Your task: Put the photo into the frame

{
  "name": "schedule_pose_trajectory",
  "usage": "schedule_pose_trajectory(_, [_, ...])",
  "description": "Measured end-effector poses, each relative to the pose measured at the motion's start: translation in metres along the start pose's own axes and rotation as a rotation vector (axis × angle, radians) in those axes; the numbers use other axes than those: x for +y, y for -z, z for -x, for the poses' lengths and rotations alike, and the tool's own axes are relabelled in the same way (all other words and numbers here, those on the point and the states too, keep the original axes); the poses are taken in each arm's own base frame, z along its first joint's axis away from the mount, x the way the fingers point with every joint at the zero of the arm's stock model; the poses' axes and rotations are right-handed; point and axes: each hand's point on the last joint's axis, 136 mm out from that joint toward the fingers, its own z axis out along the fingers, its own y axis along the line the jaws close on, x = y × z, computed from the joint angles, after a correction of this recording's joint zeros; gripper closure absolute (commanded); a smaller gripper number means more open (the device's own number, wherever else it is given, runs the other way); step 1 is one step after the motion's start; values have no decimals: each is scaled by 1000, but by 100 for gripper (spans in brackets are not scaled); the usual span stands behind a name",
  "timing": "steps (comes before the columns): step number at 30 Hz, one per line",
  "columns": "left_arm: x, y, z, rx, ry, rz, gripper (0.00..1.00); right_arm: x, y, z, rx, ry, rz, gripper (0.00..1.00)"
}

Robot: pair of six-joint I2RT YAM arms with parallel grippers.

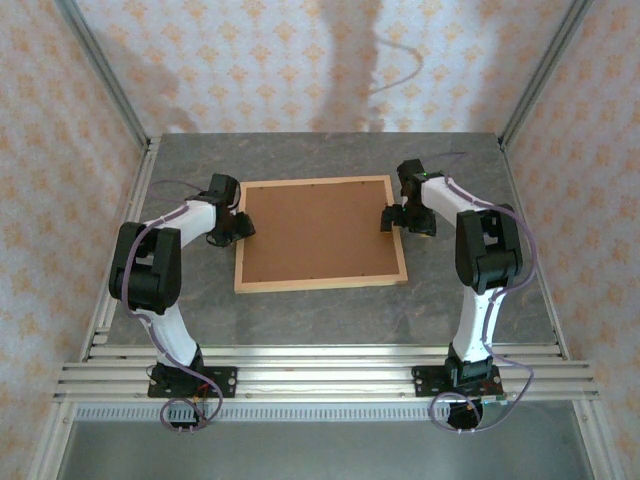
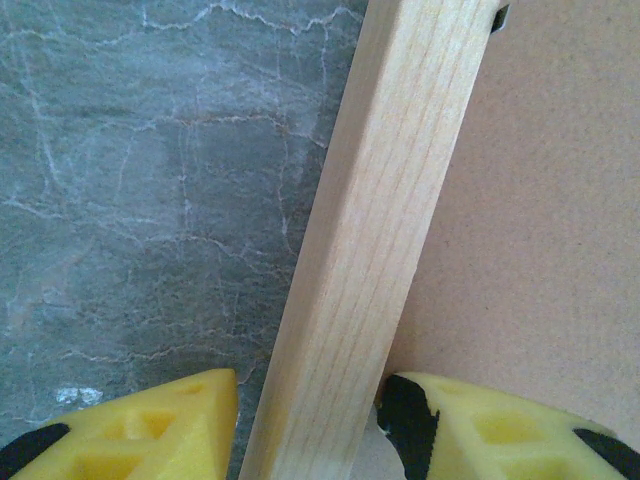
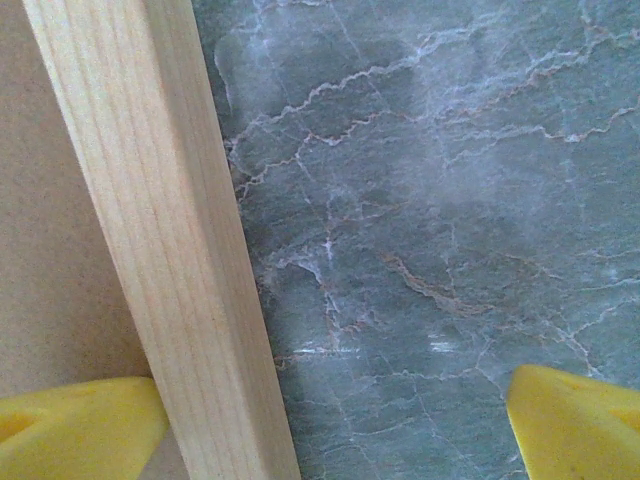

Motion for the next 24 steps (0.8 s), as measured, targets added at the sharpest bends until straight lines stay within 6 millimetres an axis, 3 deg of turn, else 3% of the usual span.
schedule_pose_trajectory(8, [1, 2, 1, -2, -3, 15, 49, -2, 8, 0, -10, 3, -11, 7])
schedule_pose_trajectory(15, [1, 7, 4, 3, -19, 26, 40, 1, 31, 3, -51, -1, 25, 10])
schedule_pose_trajectory(19, [-3, 13, 9, -3, -18, 16, 32, 0, 40, 9, -78, -17, 50, 22])
schedule_pose_trajectory(24, [-4, 29, 24, -44, -1, -6, 25, 5, 39, 17, -105, -20, 84, 44])
